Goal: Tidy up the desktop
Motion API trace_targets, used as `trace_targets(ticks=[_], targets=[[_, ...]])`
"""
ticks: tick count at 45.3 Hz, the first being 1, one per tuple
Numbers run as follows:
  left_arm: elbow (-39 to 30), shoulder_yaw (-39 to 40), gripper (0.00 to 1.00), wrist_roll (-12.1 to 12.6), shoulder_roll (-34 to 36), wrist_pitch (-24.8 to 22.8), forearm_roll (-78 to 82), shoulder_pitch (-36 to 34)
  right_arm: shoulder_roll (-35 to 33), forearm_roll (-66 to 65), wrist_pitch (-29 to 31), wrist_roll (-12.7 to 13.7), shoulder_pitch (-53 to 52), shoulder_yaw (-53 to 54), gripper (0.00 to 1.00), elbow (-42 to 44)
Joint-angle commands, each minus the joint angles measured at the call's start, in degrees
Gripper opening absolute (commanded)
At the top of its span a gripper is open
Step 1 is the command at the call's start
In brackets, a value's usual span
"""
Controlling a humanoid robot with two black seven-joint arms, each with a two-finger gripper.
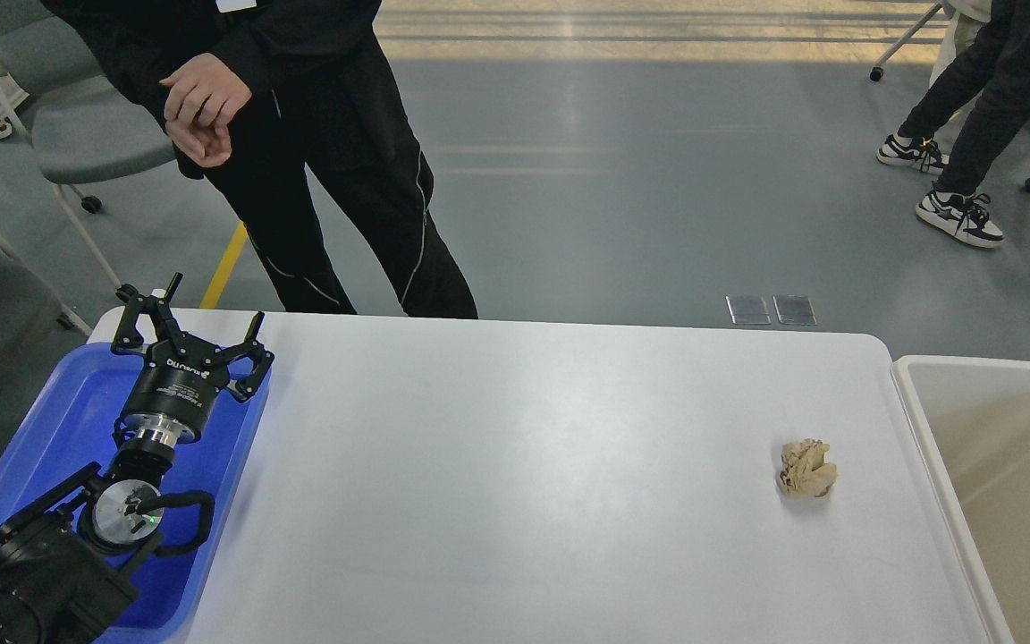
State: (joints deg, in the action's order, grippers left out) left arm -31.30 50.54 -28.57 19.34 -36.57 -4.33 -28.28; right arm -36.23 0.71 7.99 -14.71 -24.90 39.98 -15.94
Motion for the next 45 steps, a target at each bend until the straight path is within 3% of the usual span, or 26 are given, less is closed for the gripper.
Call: trace_targets(ticks=[1, 8, 13, 23, 32, 45], targets=[[0.0, 0.0, 1.0, 0.0, 0.0, 0.0, 0.0, 0.1, -1.9, -0.6, 1.2, -0.1, 5.6, 20.5, 1.0, -18.7], [0.0, 0.0, 1.0, 0.0, 0.0, 0.0, 0.0, 0.1, -1.1, -0.6, 0.5, -0.1, 11.1, 28.7, 1.0, -31.9], [0.0, 0.0, 1.0, 0.0, 0.0, 0.0, 0.0, 0.1, 0.6, -0.8, -0.3, -0.1, 11.7, 29.4, 1.0, -36.6], [-0.1, 0.0, 1.0, 0.0, 0.0, 0.0, 0.0, 0.0, 9.5, -5.1, -3.2, -0.3, 11.0, 31.3, 1.0, -37.8], [0.0, 0.0, 1.0, 0.0, 0.0, 0.0, -0.1, 0.0, 18.5, -14.0, -5.5, -4.5, 10.7, 33.6, 1.0, -37.3], [0.0, 0.0, 1.0, 0.0, 0.0, 0.0, 0.0, 0.1, 20.4, -14.8, -6.5, -5.6, 10.7, 36.5, 1.0, -34.6]])
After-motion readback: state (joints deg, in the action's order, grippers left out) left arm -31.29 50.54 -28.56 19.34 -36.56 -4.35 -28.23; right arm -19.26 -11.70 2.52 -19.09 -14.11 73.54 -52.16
